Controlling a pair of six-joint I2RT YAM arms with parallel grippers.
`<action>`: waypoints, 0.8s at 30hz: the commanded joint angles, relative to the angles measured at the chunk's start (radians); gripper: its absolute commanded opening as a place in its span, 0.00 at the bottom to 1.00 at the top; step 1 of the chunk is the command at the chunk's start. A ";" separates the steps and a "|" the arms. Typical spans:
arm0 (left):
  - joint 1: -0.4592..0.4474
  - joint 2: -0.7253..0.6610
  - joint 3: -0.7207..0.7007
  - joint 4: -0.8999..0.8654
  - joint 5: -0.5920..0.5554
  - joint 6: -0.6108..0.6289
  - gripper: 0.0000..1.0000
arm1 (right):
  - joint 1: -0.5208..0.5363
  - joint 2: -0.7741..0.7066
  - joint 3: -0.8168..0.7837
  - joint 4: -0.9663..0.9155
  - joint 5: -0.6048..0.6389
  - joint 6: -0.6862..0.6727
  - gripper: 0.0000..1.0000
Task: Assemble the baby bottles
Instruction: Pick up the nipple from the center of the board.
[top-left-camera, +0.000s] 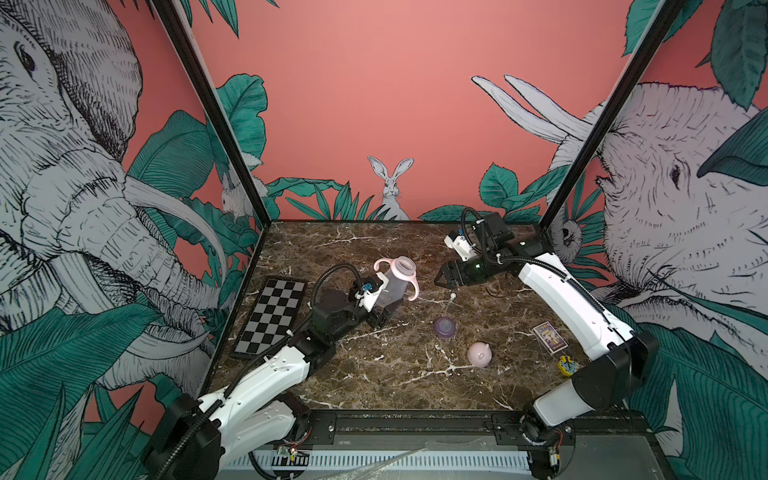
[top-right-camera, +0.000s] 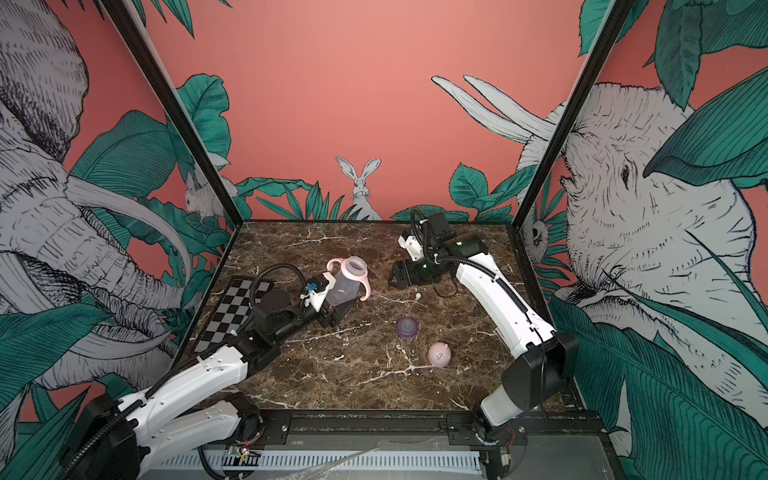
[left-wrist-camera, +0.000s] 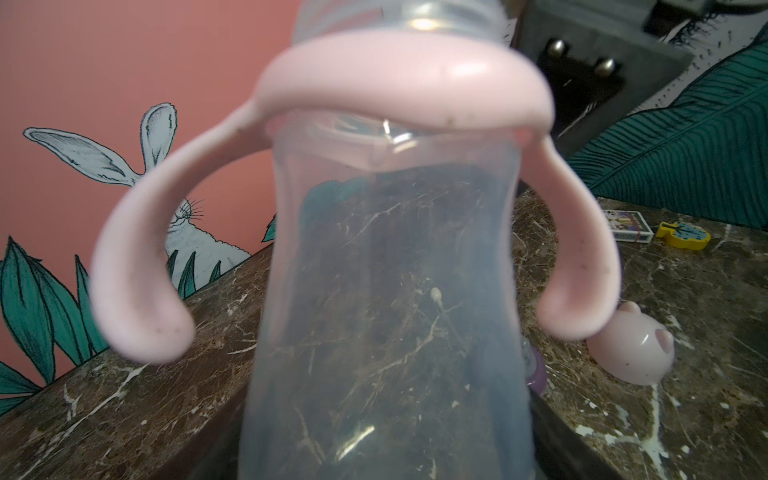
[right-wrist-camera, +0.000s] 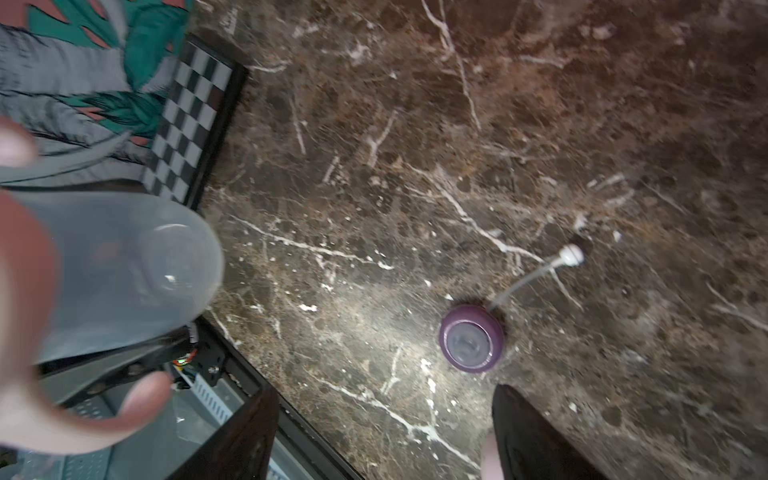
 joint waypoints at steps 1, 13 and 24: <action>-0.005 -0.027 -0.004 0.009 0.016 0.002 0.56 | 0.005 -0.027 -0.053 -0.064 0.139 -0.018 0.82; -0.005 -0.039 -0.010 0.016 0.007 -0.010 0.56 | 0.073 0.026 -0.200 -0.031 0.233 0.007 0.84; -0.005 -0.046 -0.005 -0.002 0.004 -0.016 0.56 | 0.151 0.093 -0.292 0.037 0.286 0.038 0.85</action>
